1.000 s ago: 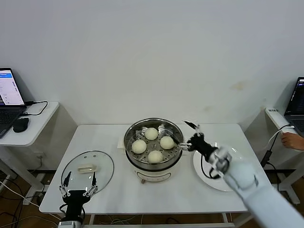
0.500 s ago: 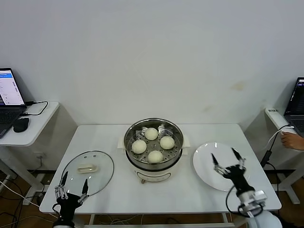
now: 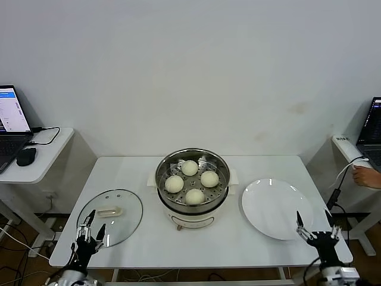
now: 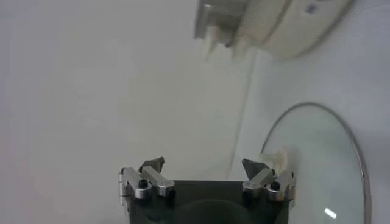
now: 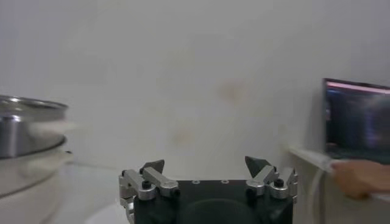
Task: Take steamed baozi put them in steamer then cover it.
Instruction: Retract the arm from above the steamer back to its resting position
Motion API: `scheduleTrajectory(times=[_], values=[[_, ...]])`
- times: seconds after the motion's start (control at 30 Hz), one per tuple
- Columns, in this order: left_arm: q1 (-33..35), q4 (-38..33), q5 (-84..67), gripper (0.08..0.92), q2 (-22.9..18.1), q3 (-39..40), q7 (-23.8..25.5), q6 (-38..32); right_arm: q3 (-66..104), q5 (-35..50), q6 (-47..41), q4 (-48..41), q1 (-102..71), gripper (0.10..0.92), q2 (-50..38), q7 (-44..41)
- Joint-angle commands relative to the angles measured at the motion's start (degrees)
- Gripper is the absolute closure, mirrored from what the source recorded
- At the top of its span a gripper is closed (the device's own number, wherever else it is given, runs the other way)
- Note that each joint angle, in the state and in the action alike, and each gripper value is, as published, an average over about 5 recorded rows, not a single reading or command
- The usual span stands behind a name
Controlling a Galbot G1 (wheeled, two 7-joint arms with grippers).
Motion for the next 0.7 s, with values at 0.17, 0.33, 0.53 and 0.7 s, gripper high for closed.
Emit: scheduleTrajectory(times=[0.17,0.33,0.53,0.7], values=[[-11.96,14.29,7.09,0.177,4.43,1.91,0.63,-1.37,4.65,-0.28,1.82,0.86,-4.58,0.203,4.92,1.7],[-15.33,17.09,6.67,0.177,4.98,2.72,0.8,-1.62,4.71,-1.06,2.65,0.78,-5.29,0.203,5.51,1.97],[-18.27,19.94,6.36,0.177,4.99,4.3,1.14,-1.93,5.29,-1.69,3.14,0.72,-5.8,0.202,6.0,2.17],[-20.37,21.56,6.46,0.177,4.73,5.91,1.29,-2.15,5.55,-2.09,3.32,0.58,-6.03,0.203,6.41,2.15]])
